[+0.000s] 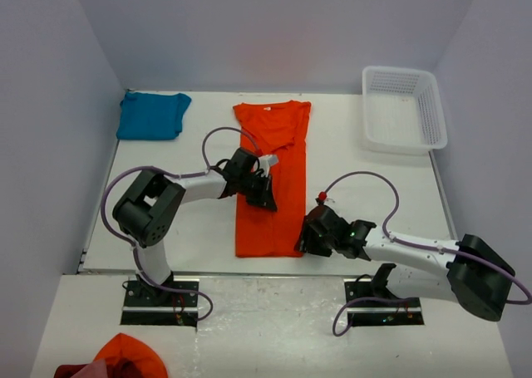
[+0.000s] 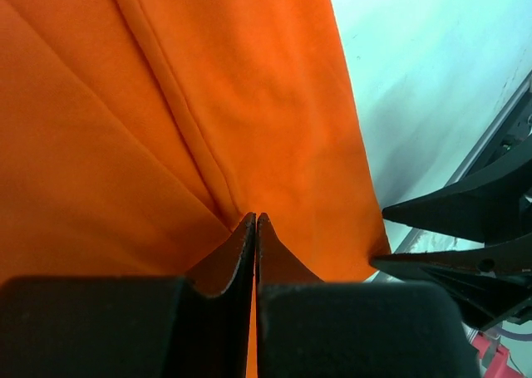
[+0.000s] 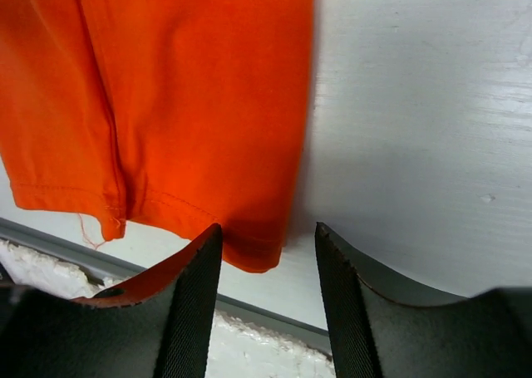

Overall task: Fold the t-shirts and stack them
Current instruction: Grab the bottom of the folded rectangular tshirt with both arms, then fold the folded rectangular tshirt in 1/3 of the way

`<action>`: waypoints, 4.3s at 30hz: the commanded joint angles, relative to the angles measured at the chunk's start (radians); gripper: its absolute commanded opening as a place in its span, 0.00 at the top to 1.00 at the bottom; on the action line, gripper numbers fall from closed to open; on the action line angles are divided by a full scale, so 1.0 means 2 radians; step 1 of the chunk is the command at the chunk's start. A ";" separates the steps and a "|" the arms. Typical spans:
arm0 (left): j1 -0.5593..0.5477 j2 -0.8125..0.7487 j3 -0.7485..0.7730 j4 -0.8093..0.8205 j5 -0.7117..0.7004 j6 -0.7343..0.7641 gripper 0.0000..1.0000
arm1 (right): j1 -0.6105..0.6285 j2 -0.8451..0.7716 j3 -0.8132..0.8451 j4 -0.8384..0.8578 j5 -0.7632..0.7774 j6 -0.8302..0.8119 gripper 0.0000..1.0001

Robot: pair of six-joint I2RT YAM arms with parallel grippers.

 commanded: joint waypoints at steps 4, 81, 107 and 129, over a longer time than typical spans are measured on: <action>-0.003 -0.046 -0.015 -0.029 -0.036 0.008 1.00 | -0.001 -0.003 -0.019 0.038 -0.010 0.008 0.56; -0.030 -0.444 -0.365 -0.074 -0.077 -0.171 1.00 | 0.087 0.018 0.034 -0.091 0.071 0.017 1.00; -0.060 -0.658 -0.304 -0.252 -0.136 -0.189 1.00 | 0.303 0.021 0.152 -0.299 0.186 0.212 1.00; 0.017 -0.262 -0.003 -0.126 -0.223 -0.028 1.00 | -0.046 0.081 0.268 -0.149 0.146 -0.219 1.00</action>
